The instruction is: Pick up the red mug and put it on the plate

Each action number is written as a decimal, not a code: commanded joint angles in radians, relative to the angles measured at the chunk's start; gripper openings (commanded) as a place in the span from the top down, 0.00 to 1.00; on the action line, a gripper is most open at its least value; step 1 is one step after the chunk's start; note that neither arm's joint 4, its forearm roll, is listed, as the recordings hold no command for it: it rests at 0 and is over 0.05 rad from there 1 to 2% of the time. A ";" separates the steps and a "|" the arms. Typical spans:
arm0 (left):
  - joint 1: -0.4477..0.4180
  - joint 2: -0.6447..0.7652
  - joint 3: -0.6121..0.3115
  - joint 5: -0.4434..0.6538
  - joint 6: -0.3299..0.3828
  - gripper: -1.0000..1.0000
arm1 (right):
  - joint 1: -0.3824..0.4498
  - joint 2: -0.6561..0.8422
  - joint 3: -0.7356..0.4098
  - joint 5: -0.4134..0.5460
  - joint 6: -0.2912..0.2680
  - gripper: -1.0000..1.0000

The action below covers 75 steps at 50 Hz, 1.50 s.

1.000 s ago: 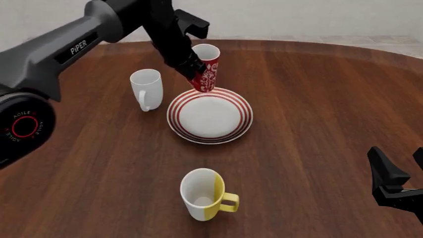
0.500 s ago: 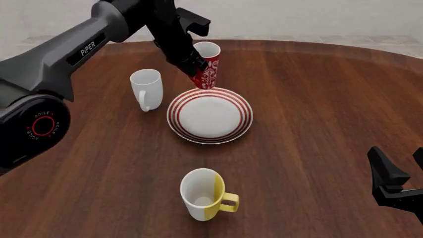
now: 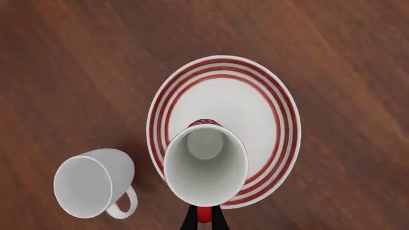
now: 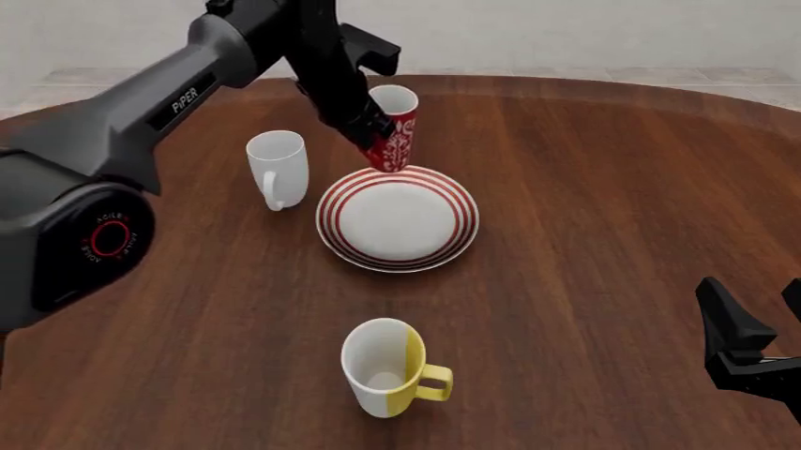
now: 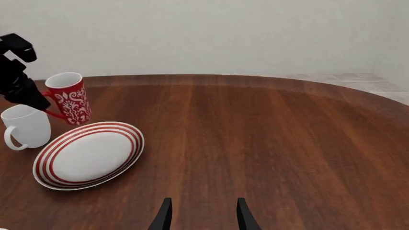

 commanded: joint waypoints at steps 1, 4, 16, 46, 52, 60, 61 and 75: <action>-0.021 0.011 -0.010 0.000 -0.005 1.00 | 0.000 0.000 0.000 0.000 0.000 0.00; -0.027 0.013 -0.008 -0.001 -0.011 1.00 | 0.000 0.000 0.000 0.000 0.000 0.00; -0.026 0.027 -0.018 -0.002 -0.018 1.00 | 0.000 0.000 0.000 0.000 0.000 0.00; -0.015 0.028 -0.026 0.000 -0.012 1.00 | 0.000 0.000 0.000 0.000 0.000 0.00; -0.015 0.028 -0.026 0.000 -0.012 1.00 | 0.000 0.000 0.000 0.000 0.000 0.00; -0.015 0.028 -0.026 0.000 -0.012 1.00 | 0.000 0.000 0.000 0.000 0.000 0.00; -0.013 0.031 -0.030 0.000 -0.011 1.00 | 0.000 0.000 0.000 0.000 0.000 0.00; 0.000 0.075 -0.094 0.000 -0.005 1.00 | 0.000 0.000 0.000 0.000 0.000 0.00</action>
